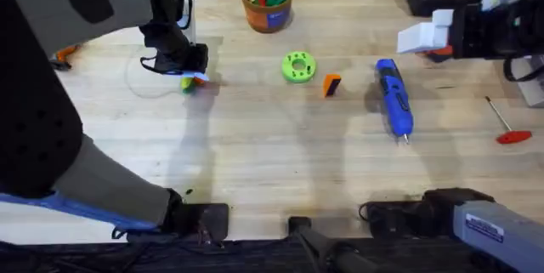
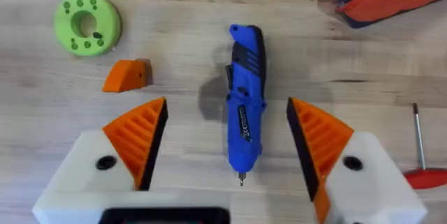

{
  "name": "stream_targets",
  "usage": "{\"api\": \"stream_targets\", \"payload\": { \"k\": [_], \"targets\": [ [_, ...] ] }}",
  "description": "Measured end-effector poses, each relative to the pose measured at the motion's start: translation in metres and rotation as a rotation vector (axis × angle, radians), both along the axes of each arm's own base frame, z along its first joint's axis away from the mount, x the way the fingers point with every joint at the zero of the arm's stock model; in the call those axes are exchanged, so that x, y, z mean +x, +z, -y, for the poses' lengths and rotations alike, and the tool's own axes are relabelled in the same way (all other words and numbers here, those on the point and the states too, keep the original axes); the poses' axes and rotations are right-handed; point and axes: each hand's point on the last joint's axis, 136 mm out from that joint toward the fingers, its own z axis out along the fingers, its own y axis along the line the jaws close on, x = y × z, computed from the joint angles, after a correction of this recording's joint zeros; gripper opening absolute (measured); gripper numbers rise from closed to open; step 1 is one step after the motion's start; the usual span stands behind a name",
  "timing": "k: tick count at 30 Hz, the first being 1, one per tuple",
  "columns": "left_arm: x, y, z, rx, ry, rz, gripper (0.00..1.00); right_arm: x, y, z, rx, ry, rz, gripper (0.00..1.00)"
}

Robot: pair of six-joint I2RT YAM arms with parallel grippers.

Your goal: Pick up the gripper from the table and insert it into the empty holder that is missing its gripper. Then pick up a screw, insert it into the mounting hole, and use the screwdriver to tighten it. Finally, clean up the table by picking up the vegetable and placing it into the bucket.

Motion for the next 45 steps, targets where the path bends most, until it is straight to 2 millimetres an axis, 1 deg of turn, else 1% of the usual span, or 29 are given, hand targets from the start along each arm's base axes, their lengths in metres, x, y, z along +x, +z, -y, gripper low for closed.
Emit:
{"api": "stream_targets", "payload": {
  "k": [13, 16, 18, 20, 23, 25, 26, 30, 35, 36, 37, 39, 41, 42, 45],
  "targets": [
    [0.001, 0.0, 0.0, -0.001, 0.0, 0.002, 0.003, 0.0, 0.0, 0.0, 0.0, 0.0, 0.001, 0.991],
    [0.0, 0.005, 0.001, -0.004, 0.0, 0.007, 0.003, 0.0, 0.0, 0.0, 0.0, 0.0, 0.001, 0.991],
    [-0.001, 0.015, 0.001, -0.005, 0.0, 0.023, 0.003, 0.0, 0.0, 0.0, 0.0, 0.0, 0.001, 0.991],
    [0.001, 0.032, 0.001, -0.005, 0.0, 0.061, 0.003, 0.0, 0.0, 0.0, 0.0, 0.0, 0.0, 0.99],
    [0.008, 0.07, 0.001, -0.007, -0.001, 0.172, 0.003, 0.0, 0.0, 0.0, 0.0, 0.0, 0.001, 0.991],
    [0.009, 0.094, 0.001, -0.008, -0.001, 0.245, 0.003, 0.0, 0.0, 0.0, 0.0, 0.0, 0.001, 0.991],
    [0.005, 0.123, 0.001, -0.009, -0.001, 0.327, 0.003, 0.0, 0.0, 0.0, 0.0, 0.0, 0.0, 0.991],
    [0.001, 0.143, 0.001, -0.01, -0.001, 0.39, 0.003, 0.0, 0.0, 0.0, 0.0, 0.0, -0.002, 0.991],
    [-0.002, 0.151, 0.001, -0.01, -0.001, 0.414, 0.003, 0.0, 0.0, 0.0, 0.0, 0.0, -0.002, 0.991],
    [-0.002, 0.151, 0.001, -0.007, -0.005, 0.413, 0.094, 0.0, 0.0, 0.0, 0.0, 0.0, -0.002, 0.991],
    [-0.002, 0.151, 0.001, -0.009, -0.003, 0.412, 0.274, 0.0, 0.0, 0.0, 0.0, 0.0, -0.002, 0.991],
    [-0.002, 0.151, 0.001, -0.009, -0.003, 0.413, 0.565, 0.0, 0.0, 0.0, 0.0, 0.0, -0.002, 0.991],
    [-0.002, 0.151, 0.001, -0.009, -0.003, 0.412, 0.905, 0.0, 0.0, 0.0, 0.0, 0.0, -0.002, 0.991],
    [-0.002, 0.151, 0.001, -0.011, -0.001, 0.413, 0.983, 0.0, 0.0, 0.0, 0.0, 0.0, -0.002, 0.991],
    [-0.002, 0.151, 0.001, -0.01, -0.001, 0.412, 0.985, 0.0, 0.0, 0.0, 0.0, 0.0, -0.002, 0.991]
  ]
}}
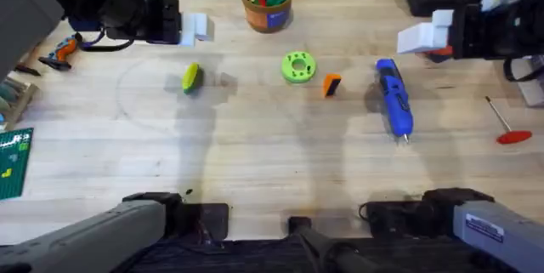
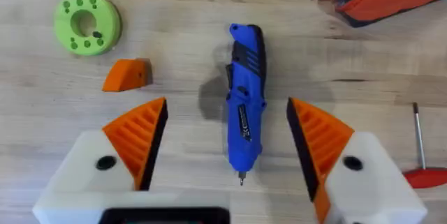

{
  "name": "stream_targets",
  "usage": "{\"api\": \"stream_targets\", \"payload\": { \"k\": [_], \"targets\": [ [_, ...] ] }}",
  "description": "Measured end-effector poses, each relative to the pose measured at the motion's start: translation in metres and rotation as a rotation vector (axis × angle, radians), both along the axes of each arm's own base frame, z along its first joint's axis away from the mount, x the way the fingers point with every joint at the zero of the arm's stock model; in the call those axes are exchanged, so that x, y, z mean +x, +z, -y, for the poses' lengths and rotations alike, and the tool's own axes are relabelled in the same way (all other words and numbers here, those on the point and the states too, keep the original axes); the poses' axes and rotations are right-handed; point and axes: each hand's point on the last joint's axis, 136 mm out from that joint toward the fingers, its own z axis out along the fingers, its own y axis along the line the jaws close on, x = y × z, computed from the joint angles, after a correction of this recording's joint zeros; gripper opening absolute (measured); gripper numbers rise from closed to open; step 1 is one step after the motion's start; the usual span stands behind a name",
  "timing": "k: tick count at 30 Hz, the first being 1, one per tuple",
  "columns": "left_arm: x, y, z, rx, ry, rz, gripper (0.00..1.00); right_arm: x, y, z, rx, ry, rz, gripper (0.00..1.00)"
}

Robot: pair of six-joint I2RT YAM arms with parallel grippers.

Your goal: Pick up the gripper from the table and insert it into the empty holder that is missing its gripper. Then pick up a screw, insert it into the mounting hole, and use the screwdriver to tighten it. Finally, clean up the table by picking up the vegetable and placing it into the bucket.

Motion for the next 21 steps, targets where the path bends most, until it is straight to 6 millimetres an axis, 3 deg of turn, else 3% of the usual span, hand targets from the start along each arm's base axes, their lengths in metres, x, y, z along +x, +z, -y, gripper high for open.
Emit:
{"api": "stream_targets", "payload": {
  "k": [6, 12, 18, 21],
  "targets": [
    [-0.013, -0.007, 0.0, -0.002, -0.001, -0.058, 0.985, 0.0, 0.0, 0.0, 0.0, 0.0, 0.0, 0.991],
    [-0.005, -0.002, 0.004, -0.023, -0.013, -0.021, 0.985, 0.0, 0.0, 0.0, 0.0, 0.0, 0.0, 0.991],
    [0.016, 0.017, 0.005, -0.023, -0.016, 0.1, 0.985, 0.0, 0.0, 0.0, 0.0, 0.0, 0.0, 0.991],
    [0.017, 0.04, 0.005, -0.024, -0.017, 0.191, 0.985, 0.0, 0.0, 0.0, 0.0, 0.0, 0.0, 0.991]
  ]
}}
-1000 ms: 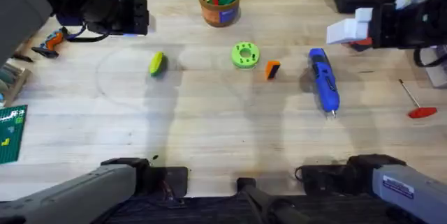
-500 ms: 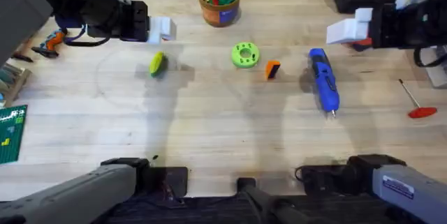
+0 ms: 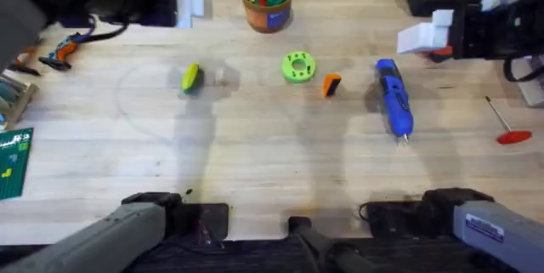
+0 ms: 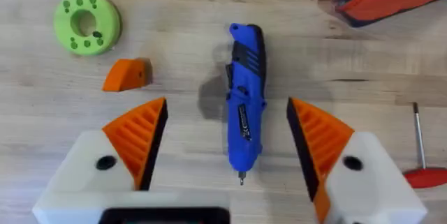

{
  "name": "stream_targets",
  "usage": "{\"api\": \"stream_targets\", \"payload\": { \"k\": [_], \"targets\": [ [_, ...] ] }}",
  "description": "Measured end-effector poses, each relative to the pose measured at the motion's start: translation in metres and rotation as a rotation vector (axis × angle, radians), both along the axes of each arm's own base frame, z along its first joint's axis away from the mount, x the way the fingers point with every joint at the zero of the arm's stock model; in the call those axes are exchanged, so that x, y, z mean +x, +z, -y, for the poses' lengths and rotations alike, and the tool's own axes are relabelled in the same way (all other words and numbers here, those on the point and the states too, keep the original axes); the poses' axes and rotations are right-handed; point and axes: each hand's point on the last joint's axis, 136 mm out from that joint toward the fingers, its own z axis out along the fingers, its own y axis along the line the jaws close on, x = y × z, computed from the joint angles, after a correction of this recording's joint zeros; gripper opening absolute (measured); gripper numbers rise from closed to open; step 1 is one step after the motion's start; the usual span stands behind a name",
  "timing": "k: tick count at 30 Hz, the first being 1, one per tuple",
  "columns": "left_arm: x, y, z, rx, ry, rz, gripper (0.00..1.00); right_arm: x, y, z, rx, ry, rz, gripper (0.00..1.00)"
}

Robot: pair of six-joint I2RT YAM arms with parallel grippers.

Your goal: Pick up the gripper from the table and insert it into the empty holder that is missing its gripper. Then pick up a screw, insert it into the mounting hole, and use the screwdriver to tighten it. Finally, clean up the table by picking up the vegetable and placing it into the bucket.

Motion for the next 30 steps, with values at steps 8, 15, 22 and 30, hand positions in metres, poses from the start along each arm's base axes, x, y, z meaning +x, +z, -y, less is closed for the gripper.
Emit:
{"api": "stream_targets", "payload": {
  "k": [8, 15, 22, 30],
  "targets": [
    [-0.02, 0.069, 0.0, -0.003, 0.0, 0.235, 0.985, 0.0, 0.0, 0.0, 0.0, 0.0, 0.0, 0.99],
    [-0.039, 0.126, -0.001, -0.007, 0.001, 0.54, 0.985, 0.0, 0.0, 0.0, 0.0, 0.0, 0.0, 0.992],
    [-0.057, 0.084, -0.001, -0.01, 0.001, 0.719, 0.984, 0.0, 0.0, 0.0, 0.0, 0.0, 0.0, 0.992],
    [-0.084, 0.052, -0.001, -0.013, 0.001, 0.947, 0.985, 0.0, 0.0, 0.0, 0.0, 0.0, 0.0, 0.992]
  ]
}}
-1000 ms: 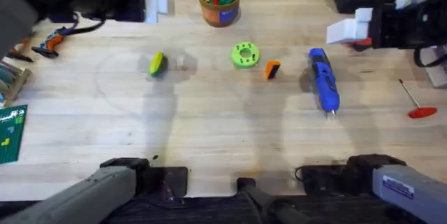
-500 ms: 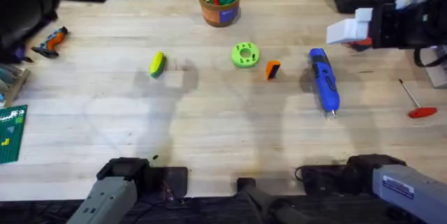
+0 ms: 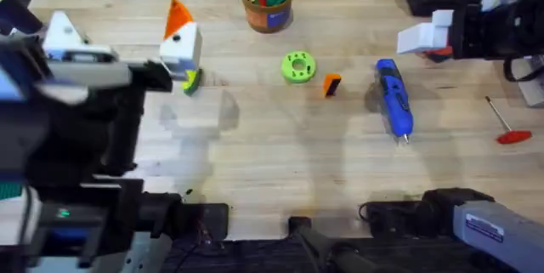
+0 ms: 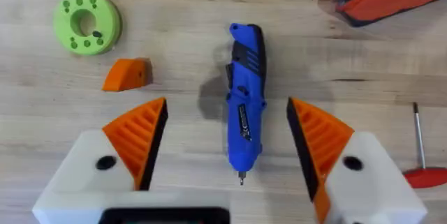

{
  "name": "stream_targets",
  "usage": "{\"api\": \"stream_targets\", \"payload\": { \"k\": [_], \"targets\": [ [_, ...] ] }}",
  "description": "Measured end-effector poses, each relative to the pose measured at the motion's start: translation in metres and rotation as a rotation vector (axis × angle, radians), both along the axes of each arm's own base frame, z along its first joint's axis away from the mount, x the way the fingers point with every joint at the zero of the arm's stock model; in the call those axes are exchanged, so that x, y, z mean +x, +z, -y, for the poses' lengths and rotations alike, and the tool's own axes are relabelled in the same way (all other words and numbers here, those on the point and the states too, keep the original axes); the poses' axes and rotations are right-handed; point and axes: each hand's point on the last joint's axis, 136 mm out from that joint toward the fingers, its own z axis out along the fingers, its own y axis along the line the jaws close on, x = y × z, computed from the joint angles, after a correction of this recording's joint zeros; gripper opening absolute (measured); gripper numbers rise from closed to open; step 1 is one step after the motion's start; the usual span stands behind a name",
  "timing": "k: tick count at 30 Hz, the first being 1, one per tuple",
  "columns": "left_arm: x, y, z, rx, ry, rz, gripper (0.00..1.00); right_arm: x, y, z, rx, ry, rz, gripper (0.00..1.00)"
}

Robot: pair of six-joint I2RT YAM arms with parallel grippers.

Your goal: Pick up the gripper from the table and insert it into the empty holder that is missing its gripper. Then pick up a screw, insert it into the mounting hole, and use the screwdriver to tighten it. Finally, clean up the table by picking up the vegetable and placing it into the bucket.

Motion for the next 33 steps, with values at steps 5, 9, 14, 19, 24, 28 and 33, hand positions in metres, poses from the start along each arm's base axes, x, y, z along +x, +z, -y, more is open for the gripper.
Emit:
{"api": "stream_targets", "payload": {
  "k": [5, 9, 14, 19, 24, 28, 33],
  "targets": [
    [-0.012, -0.015, 0.001, -0.001, -0.005, 0.105, 0.985, 0.0, 0.0, 0.0, 0.0, 0.0, 0.0, 0.992],
    [-0.02, -0.026, 0.005, 0.003, -0.032, 0.161, 0.985, 0.0, 0.0, 0.0, 0.0, 0.0, 0.0, 0.992],
    [-0.025, -0.033, 0.015, 0.014, -0.086, 0.179, 0.985, 0.0, 0.0, 0.0, 0.0, 0.0, 0.0, 0.992],
    [-0.03, -0.032, 0.033, 0.036, -0.192, 0.186, 0.985, 0.0, 0.0, 0.0, 0.0, 0.0, 0.0, 0.992],
    [-0.037, -0.045, 0.062, 0.065, -0.368, 0.141, 0.985, 0.0, 0.0, 0.0, 0.0, 0.0, 0.0, 0.992],
    [-0.047, -0.056, 0.085, 0.083, -0.52, 0.104, 0.986, 0.0, 0.0, 0.0, 0.0, 0.0, 0.0, 0.992],
    [-0.063, -0.084, 0.108, 0.072, -0.69, -0.012, 0.986, 0.0, 0.0, 0.0, 0.0, 0.0, 0.0, 0.992]
  ]
}}
